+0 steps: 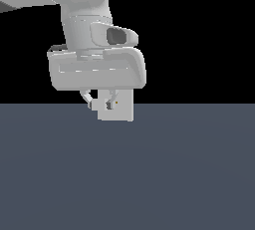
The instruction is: Plug the charger into the wall socket.
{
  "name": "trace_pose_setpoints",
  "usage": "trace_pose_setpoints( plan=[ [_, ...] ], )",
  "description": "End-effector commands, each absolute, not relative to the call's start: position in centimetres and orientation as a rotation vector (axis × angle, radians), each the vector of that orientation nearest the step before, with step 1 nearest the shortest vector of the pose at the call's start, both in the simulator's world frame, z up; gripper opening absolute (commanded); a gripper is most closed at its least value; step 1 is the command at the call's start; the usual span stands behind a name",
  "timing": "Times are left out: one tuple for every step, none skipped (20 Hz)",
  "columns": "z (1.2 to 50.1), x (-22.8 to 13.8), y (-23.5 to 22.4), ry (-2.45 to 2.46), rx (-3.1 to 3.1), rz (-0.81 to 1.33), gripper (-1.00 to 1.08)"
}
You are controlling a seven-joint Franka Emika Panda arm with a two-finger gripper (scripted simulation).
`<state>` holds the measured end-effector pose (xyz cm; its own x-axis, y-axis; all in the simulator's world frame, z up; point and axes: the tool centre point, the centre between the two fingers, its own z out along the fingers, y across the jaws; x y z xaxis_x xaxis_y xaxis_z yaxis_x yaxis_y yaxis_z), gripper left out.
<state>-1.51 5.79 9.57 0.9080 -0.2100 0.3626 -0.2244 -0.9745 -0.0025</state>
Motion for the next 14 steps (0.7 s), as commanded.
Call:
trace_pose_setpoints(
  plan=[
    [9.86,-1.32,5.62,-0.373,3.023,0.566,-1.0],
    [9.92,-1.28,5.57,-0.38,3.021,0.565,-1.0],
    [9.97,-1.24,5.54,-0.386,3.019,0.565,-1.0],
    [10.0,-1.22,5.51,-0.389,3.018,0.564,-1.0],
    [10.02,-1.21,5.49,-0.392,3.017,0.563,-1.0],
    [10.02,-1.2,5.49,-0.392,3.017,0.563,-1.0],
    [10.02,-1.2,5.49,-0.392,3.017,0.563,-1.0],
    [10.02,-1.2,5.49,-0.392,3.017,0.563,-1.0],
    [10.02,-1.2,5.49,-0.392,3.017,0.563,-1.0],
    [10.01,-1.21,5.5,-0.391,3.018,0.563,-1.0],
    [10.01,-1.19,5.49,-0.391,3.018,0.563,-1.0],
    [10.01,-1.14,5.48,-0.391,3.018,0.563,-1.0],
    [10.01,-1.04,5.45,-0.391,3.018,0.563,-1.0],
    [10.01,-0.91,5.41,-0.391,3.018,0.563,-1.0]
  ],
)
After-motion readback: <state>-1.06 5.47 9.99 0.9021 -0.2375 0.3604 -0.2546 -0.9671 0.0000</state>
